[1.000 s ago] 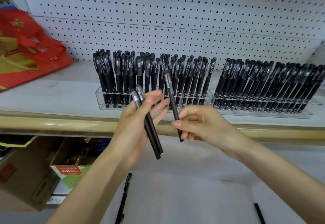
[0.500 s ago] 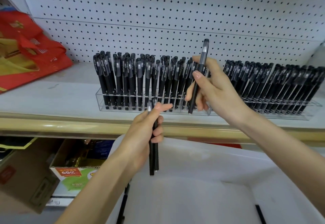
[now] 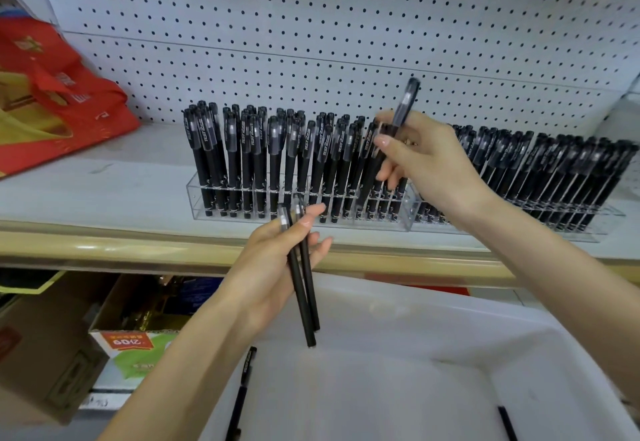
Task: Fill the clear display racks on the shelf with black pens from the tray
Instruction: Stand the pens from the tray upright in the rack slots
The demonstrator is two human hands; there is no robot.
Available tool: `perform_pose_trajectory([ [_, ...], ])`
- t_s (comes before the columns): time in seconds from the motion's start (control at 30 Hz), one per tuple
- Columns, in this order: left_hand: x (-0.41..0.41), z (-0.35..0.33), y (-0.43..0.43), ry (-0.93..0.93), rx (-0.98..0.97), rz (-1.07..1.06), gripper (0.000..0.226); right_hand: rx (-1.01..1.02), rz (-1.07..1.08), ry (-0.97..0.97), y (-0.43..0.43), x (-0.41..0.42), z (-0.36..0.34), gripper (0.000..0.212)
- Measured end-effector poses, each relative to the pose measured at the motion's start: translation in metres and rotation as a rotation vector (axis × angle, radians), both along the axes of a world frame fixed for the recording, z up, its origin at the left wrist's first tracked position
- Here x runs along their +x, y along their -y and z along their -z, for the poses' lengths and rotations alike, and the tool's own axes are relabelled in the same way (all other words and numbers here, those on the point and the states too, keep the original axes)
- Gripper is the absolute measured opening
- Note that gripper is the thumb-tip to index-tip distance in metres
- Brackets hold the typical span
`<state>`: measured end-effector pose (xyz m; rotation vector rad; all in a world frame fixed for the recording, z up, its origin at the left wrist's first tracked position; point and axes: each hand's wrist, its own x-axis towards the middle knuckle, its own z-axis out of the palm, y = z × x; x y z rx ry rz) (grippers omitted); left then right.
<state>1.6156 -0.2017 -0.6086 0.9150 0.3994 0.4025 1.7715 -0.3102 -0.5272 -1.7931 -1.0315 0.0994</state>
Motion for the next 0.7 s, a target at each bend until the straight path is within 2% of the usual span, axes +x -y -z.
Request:
perform_pose_trajectory([
  [0.1, 0.0, 0.003, -0.002, 0.01, 0.021, 0.013, 0.022, 0.008, -0.022, 0.004, 0.0, 0.0, -0.004, 0.074],
  [0.17, 0.0, 0.004, -0.001, 0.008, 0.038, 0.018, 0.016, -0.005, -0.049, 0.022, 0.0, 0.0, -0.007, 0.084],
  [0.23, 0.001, 0.004, 0.001, 0.01, 0.054, 0.014, 0.013, -0.033, -0.053, 0.09, -0.003, -0.001, -0.01, 0.079],
  [0.3, 0.001, 0.004, 0.0, 0.025, 0.046, 0.007, 0.021, -0.036, -0.022, 0.149, -0.007, -0.001, -0.01, 0.064],
  [0.43, -0.002, 0.004, -0.003, 0.054, 0.003, -0.004, 0.027, 0.076, 0.068, 0.157, -0.013, 0.003, -0.011, 0.043],
  [0.53, -0.004, 0.004, -0.003, 0.057, -0.03, -0.007, 0.027, 0.164, 0.115, 0.148, -0.012, 0.007, -0.013, 0.037],
  [0.7, -0.007, 0.005, -0.004, 0.054, -0.054, -0.016, 0.026, 0.193, 0.111, 0.115, -0.011, 0.014, -0.013, 0.031],
])
